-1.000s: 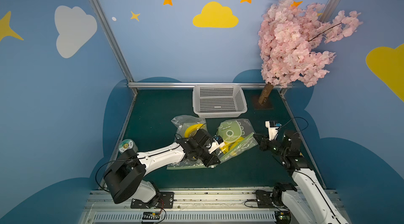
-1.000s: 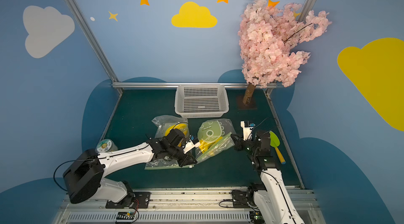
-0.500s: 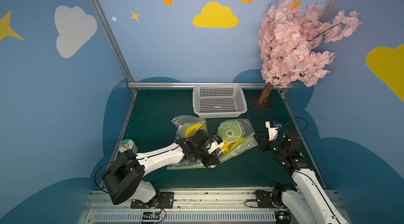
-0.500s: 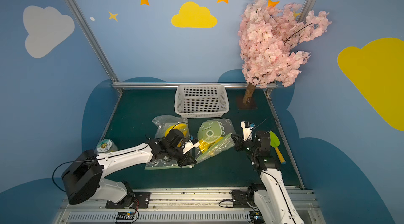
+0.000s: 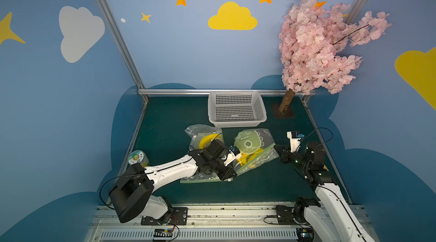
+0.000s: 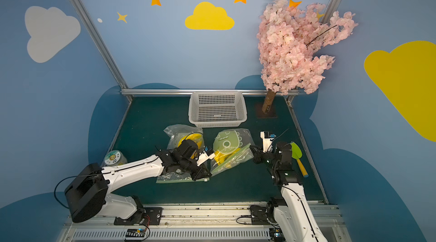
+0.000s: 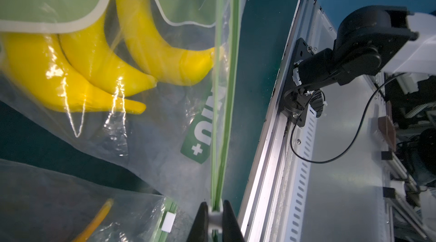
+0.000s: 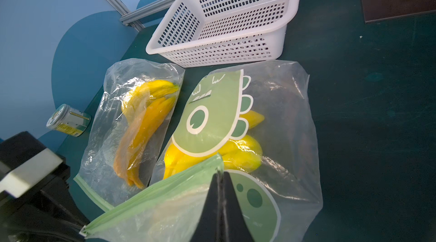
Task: Open the zip-top bag and take out the banana
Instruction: Unzip the zipper on the zipper food storage bag.
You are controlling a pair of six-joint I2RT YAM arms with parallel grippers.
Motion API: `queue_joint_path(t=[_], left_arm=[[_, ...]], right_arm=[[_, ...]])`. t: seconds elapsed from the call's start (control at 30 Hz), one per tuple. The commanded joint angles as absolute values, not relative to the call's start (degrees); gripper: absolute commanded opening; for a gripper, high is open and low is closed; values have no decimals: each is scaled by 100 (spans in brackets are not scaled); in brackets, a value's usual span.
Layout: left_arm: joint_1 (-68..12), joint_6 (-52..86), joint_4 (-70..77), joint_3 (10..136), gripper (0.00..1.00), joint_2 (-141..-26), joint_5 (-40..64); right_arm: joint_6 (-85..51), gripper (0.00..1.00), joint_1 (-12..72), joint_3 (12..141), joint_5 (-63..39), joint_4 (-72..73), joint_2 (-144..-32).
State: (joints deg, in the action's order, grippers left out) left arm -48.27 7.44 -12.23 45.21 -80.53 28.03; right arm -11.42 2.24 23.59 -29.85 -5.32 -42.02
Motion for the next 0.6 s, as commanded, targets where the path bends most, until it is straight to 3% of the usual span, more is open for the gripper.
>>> queue_joint_path(t=[0.0,0.03,0.17,0.57], left_arm=[[-4792,909,-1056,4712,33,-7809,2588],[-4790,924,-945,4806,41,-7767,2414],[-4690,940,-299,4971,53,-7744,1856],[-4614,986,366,5787,47,-9437,3028]], right_arm=[[-1181,0,153,2189,-3108,-14,-4072],[-1203,0,158,2129,-3153,44,-4021],[-1282,0,151,1962,-3111,150,-3800],[-1369,0,141,1868,-3017,36,-3501]])
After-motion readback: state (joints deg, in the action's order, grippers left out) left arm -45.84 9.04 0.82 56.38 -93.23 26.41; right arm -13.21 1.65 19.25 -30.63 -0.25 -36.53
